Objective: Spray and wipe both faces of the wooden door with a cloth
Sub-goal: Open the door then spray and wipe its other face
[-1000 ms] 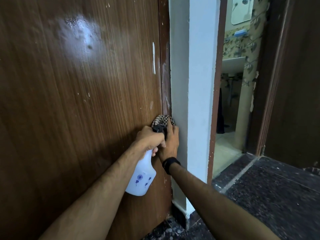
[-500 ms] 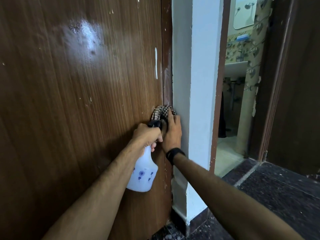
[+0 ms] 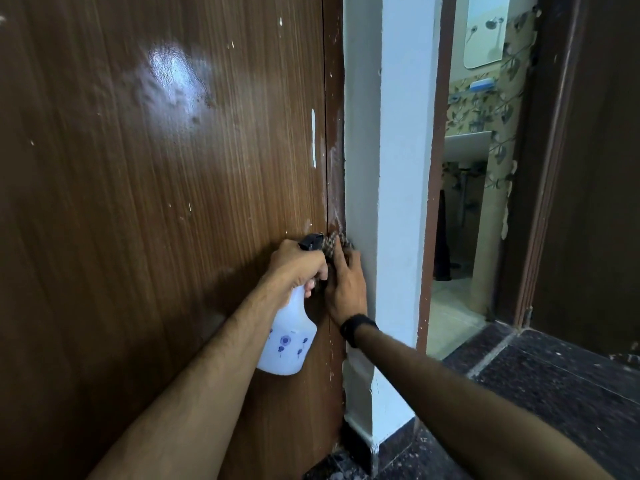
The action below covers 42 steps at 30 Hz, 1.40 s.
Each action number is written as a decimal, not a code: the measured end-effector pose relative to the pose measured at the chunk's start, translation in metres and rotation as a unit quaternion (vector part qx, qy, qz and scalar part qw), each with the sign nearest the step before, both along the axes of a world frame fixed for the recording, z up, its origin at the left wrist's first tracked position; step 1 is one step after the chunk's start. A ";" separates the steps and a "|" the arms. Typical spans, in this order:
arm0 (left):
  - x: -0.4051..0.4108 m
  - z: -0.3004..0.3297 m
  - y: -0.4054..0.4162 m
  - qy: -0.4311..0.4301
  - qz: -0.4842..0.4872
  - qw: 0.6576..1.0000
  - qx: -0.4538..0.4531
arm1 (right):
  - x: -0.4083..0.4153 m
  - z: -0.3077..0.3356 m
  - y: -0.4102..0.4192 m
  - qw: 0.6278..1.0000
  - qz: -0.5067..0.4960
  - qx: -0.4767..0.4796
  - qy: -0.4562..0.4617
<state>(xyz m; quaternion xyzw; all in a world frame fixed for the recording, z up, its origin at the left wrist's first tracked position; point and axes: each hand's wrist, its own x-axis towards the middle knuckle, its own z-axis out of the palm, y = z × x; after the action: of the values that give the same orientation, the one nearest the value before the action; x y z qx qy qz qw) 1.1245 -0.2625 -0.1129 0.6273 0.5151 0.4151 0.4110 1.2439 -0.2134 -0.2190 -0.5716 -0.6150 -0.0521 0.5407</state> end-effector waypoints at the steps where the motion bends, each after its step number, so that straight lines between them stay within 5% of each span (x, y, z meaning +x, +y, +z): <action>1: -0.001 0.002 0.000 -0.003 0.003 1.000 0.004 | 0.002 0.008 0.002 1.000 -0.002 0.006 -0.006; 13: -0.014 -0.028 -0.003 0.064 -0.024 0.997 -0.044 | -0.014 -0.162 -0.029 0.980 -0.003 -0.197 0.030; 19: -0.023 -0.036 -0.007 0.090 -0.047 0.993 -0.066 | -0.008 -0.088 -0.034 0.994 0.003 -0.112 -0.006; 28: -0.002 0.002 -0.003 -0.009 0.008 1.000 -0.003 | 0.003 0.035 -0.006 0.998 0.022 0.007 -0.056; 37: 0.013 0.029 -0.006 -0.075 0.024 0.997 0.003 | -0.001 0.040 -0.018 0.999 0.034 0.011 -0.016; 42: 0.017 0.040 -0.006 -0.109 0.024 0.993 0.044 | 0.011 0.124 0.000 0.997 -0.014 0.050 -0.064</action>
<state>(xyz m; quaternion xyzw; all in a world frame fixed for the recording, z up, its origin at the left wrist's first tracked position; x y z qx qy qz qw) 1.1414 -0.2686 -0.0730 0.5832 0.4631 0.5133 0.4265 1.2544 -0.2134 -0.0946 -0.5478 -0.6368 -0.1267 0.5276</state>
